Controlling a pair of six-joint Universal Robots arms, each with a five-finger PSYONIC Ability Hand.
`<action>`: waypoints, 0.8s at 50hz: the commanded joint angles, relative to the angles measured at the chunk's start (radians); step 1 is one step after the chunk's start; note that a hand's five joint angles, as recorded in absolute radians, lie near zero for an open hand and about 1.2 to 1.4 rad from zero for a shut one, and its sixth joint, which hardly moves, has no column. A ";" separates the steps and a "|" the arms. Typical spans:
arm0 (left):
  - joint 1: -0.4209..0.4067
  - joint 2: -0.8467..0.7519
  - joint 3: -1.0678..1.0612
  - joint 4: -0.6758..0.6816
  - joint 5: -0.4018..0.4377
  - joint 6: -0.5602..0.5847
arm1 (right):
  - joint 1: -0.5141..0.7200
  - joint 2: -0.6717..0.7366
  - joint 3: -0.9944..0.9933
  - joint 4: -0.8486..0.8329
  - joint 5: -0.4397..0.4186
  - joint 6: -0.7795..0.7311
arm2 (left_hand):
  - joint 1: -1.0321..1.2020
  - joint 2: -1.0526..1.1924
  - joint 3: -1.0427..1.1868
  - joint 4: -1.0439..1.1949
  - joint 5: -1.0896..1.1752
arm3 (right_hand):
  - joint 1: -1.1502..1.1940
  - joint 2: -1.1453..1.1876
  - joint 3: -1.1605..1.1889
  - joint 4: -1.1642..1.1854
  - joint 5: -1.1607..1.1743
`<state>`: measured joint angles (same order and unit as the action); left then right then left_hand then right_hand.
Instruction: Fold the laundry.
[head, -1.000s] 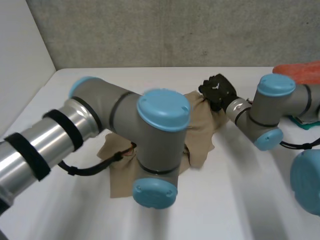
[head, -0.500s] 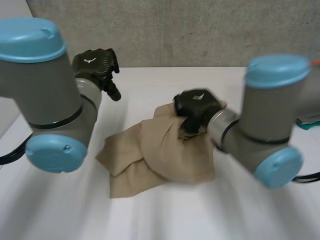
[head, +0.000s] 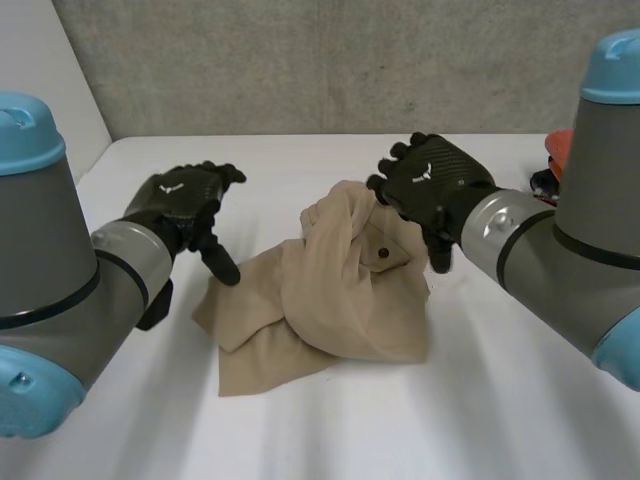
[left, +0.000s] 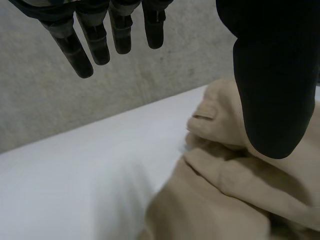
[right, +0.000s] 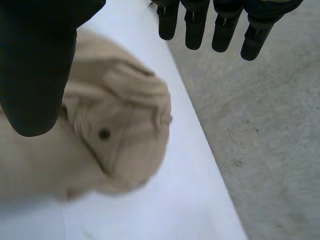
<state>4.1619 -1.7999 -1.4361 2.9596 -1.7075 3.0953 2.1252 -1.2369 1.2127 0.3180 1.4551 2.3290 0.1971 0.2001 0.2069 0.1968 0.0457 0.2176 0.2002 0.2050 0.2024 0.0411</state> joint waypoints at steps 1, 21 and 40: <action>-0.009 -0.067 0.002 -0.010 0.016 -0.069 | -0.027 0.063 0.005 -0.137 -0.056 -0.165 | -0.023 -0.026 -0.032 -0.022 -0.046 | -0.043 -0.026 -0.030 -0.028 -0.041; -0.055 -0.355 0.072 0.113 -0.101 -0.041 | -0.013 0.528 -0.364 -0.304 -0.237 -0.142 | -0.023 -0.026 -0.032 -0.022 -0.046 | -0.043 -0.026 -0.030 -0.028 -0.041; -0.017 -0.515 0.600 0.214 -0.159 0.330 | -0.036 0.498 -0.552 -0.520 -0.064 0.171 | 1.199 1.196 1.189 1.199 1.176 | 1.179 1.196 1.191 1.194 1.181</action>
<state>4.1286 -2.3442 -1.0358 3.1699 -1.8719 3.3853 2.1008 -0.6467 0.6569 -0.1252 1.2865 2.3848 1.1590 1.1874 1.1798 1.1949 0.9713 1.1053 1.1717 1.1736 1.1894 0.9504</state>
